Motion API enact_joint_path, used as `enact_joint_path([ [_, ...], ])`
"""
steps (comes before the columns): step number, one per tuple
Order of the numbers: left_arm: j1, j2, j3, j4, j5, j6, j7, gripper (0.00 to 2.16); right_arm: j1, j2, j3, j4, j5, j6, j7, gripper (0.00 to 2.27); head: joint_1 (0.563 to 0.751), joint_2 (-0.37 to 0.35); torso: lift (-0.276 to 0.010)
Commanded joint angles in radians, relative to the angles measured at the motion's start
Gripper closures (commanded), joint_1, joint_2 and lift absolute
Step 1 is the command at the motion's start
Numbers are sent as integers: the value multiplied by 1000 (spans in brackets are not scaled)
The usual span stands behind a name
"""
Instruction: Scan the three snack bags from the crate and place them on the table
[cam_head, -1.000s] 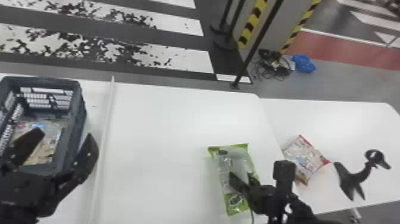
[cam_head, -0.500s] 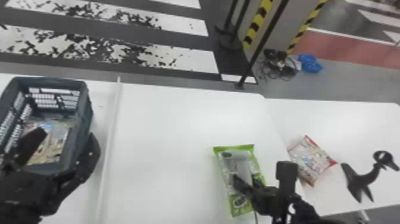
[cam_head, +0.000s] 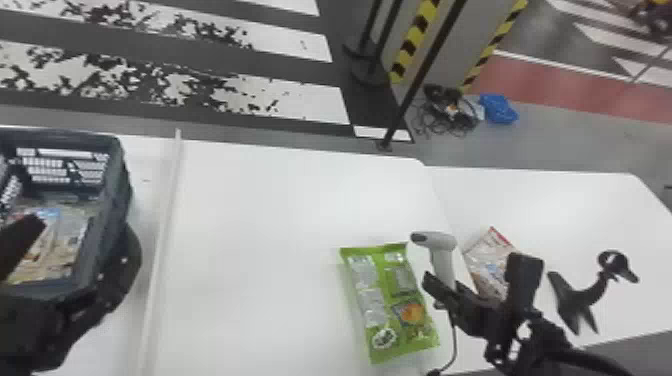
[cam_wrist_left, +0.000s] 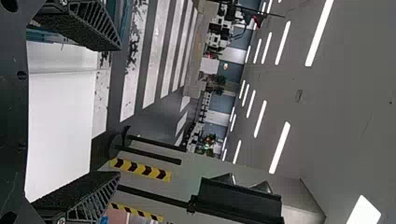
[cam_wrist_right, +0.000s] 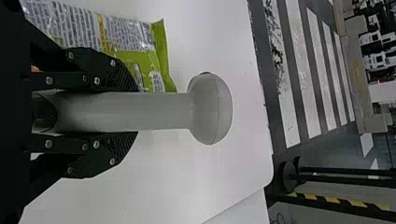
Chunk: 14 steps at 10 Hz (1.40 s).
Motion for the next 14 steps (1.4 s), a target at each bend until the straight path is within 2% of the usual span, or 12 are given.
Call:
enact_joint_path([
  [1,0,0,0,0,0,1,-1,39,-62,-60,-33,144,-5,-9,5,2165,695,-350,-36],
  [3,-3,5,0,0,0,14,-1,39,-120,-130,-44,325,4,-70,16,2165,695,-350,-36],
  [5,-8,6,-5,-2,0,29,-1,39,-163,-167,-36,433,33,-122,29,2165,695,-350,-36],
  [6,-8,8,-8,-3,0,32,-1,39,-220,-190,-36,526,53,-125,71,2162,695,-350,-36],
  [7,-8,9,-6,-3,0,32,-1,39,-239,-204,-27,577,70,-180,105,2155,695,-350,-36],
  [9,-8,11,0,-3,2,41,-1,39,-260,-211,1,623,98,-205,114,2081,695,-350,-36],
  [10,-8,11,0,-3,2,44,-1,39,-262,-211,4,626,104,-205,114,1858,695,-350,-36],
  [11,-8,9,-2,-2,2,47,-1,39,-262,-211,5,626,115,-205,112,1538,695,-350,-36],
  [13,-8,8,-8,-3,2,47,-1,39,-254,-218,-1,624,115,-220,111,194,695,-350,-36],
  [14,-6,6,-9,-3,0,47,1,39,-234,-218,-9,609,104,-251,111,16,695,-350,-36],
])
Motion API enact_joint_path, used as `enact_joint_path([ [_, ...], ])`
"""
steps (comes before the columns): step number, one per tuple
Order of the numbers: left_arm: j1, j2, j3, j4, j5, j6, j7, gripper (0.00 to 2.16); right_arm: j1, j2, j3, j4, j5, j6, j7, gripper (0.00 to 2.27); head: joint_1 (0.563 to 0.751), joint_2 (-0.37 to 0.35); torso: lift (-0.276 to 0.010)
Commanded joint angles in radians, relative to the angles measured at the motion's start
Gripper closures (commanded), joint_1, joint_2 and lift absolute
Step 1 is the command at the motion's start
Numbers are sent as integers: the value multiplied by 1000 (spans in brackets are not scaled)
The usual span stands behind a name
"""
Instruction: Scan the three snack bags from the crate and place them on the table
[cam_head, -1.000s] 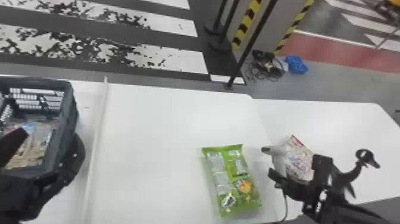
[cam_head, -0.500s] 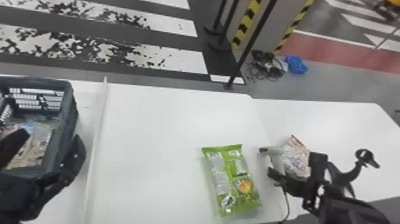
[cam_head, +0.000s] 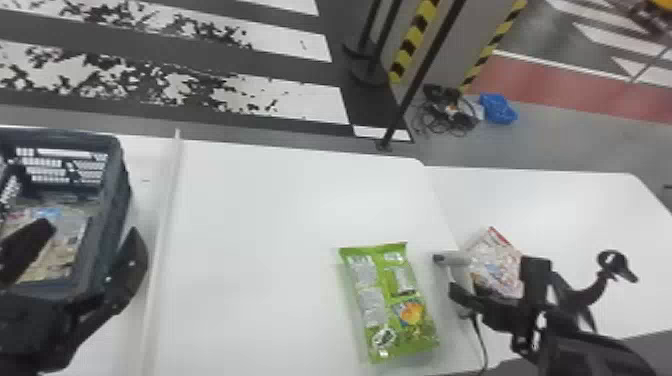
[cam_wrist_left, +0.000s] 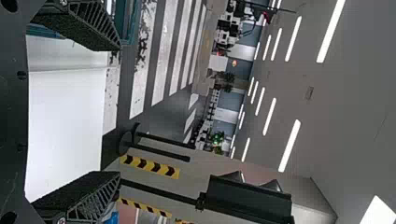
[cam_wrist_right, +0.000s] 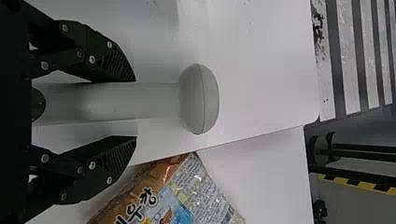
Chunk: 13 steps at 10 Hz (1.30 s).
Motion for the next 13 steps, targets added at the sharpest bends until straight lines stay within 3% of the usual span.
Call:
enact_joint_path([
  [1,1,-1,-2,0,-1,-3,1,39,50,9,-23,-50,-27,-63,0,22,695,-350,-36],
  [2,3,-3,-2,0,-3,0,3,36,113,26,-52,-131,-89,-97,17,39,695,-350,-36],
  [3,4,-3,-4,0,-4,-3,4,36,146,26,-92,-234,-132,90,132,46,695,-350,-36],
  [4,4,-3,-5,1,-6,-3,4,36,186,26,-109,-311,-165,161,203,46,695,-350,-36],
  [6,4,-1,-7,0,-7,-3,4,36,166,7,-121,-329,-200,293,319,53,695,-350,-36],
  [8,6,2,-7,0,-7,-3,3,36,94,-19,-75,-248,-200,348,390,60,695,-350,-36],
  [10,14,4,1,-3,-6,-6,3,36,31,-36,0,-170,-185,345,407,63,695,-350,-36],
  [13,17,2,9,-8,-6,-9,4,36,-24,-34,96,-73,-125,247,411,60,695,-350,-36],
])
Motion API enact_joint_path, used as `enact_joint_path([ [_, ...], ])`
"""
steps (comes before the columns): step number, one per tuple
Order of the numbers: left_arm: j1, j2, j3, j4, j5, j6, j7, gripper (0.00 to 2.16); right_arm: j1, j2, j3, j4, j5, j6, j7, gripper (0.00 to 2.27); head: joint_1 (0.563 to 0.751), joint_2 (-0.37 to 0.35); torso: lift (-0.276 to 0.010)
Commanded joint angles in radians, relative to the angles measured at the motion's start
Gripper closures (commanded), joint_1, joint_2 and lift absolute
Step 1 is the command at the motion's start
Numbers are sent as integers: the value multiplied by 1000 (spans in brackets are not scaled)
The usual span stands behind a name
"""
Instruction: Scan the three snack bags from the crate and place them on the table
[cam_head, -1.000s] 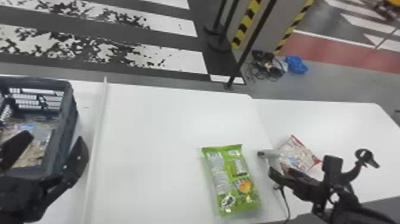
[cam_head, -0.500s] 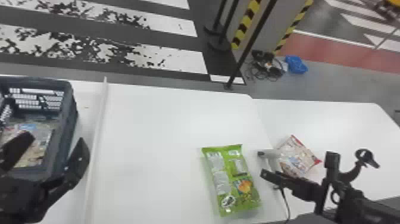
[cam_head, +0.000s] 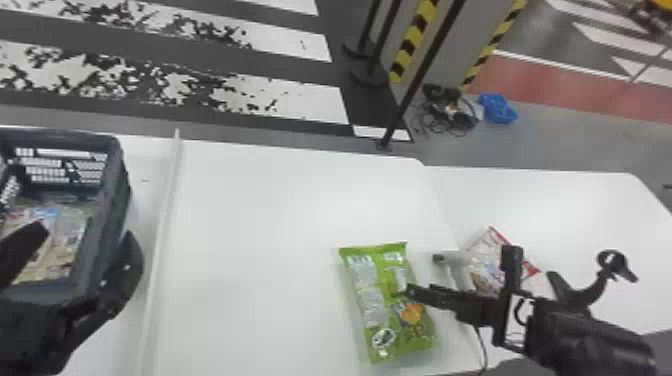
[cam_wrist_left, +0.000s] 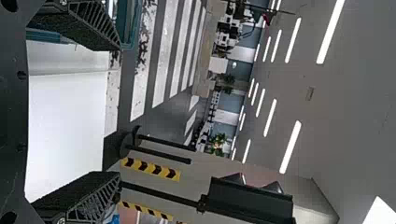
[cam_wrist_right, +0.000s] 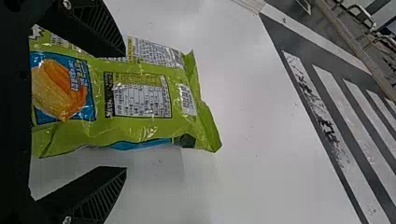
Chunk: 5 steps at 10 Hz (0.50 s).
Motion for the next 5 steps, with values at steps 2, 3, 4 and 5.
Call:
enact_joint_path([
  [2,0,-3,-1,-5,0,3,0,36,-17,0,64,40,48,-51,16,56,695,-350,-36],
  [3,-1,-3,-1,-3,0,3,0,36,-20,-2,81,51,64,-51,38,107,695,-350,-36],
  [4,-1,-3,1,-3,0,3,0,36,-23,0,101,57,81,-60,51,633,695,-350,-36],
  [5,-1,-3,1,-3,2,3,0,36,-25,4,107,59,88,-72,53,1818,695,-350,-36],
])
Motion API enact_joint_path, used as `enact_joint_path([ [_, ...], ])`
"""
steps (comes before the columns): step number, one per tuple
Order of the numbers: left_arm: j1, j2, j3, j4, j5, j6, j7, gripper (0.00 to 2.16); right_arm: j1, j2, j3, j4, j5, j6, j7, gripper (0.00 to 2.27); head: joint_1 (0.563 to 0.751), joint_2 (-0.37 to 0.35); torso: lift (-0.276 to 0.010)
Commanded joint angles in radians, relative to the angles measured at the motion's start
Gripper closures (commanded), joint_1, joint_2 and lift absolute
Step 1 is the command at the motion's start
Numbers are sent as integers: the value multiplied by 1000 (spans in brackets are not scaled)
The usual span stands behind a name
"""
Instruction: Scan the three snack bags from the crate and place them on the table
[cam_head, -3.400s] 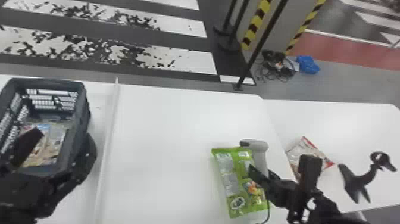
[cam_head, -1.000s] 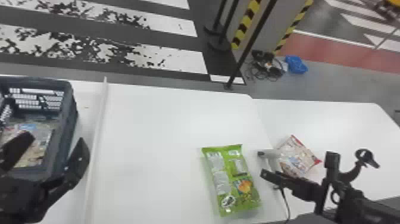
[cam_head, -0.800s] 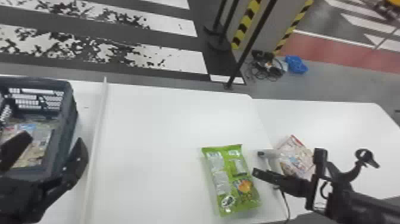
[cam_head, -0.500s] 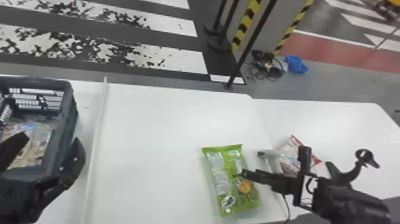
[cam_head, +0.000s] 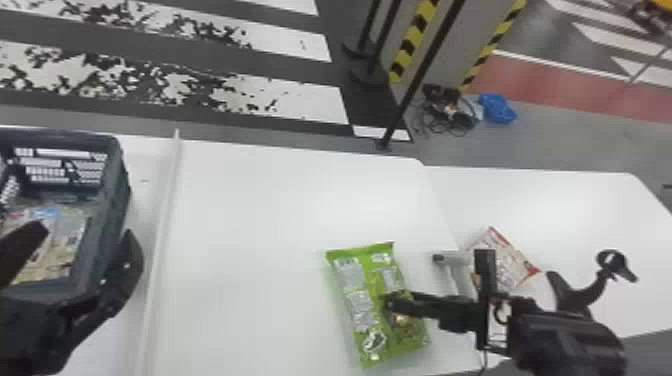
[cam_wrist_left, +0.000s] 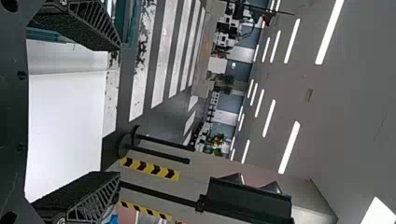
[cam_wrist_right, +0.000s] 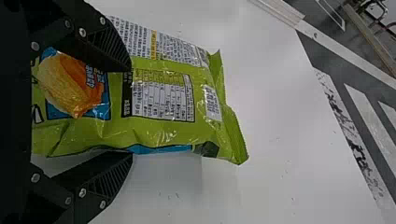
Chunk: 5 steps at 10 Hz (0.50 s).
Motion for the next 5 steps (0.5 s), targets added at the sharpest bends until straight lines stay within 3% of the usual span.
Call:
enact_joint_path([
  [1,0,2,0,3,2,0,1,36,-1,5,3,1,5,-38,22,1932,695,-350,-36],
  [5,1,2,2,6,7,-3,0,36,17,22,-12,-16,10,-44,17,2108,695,-337,-36],
])
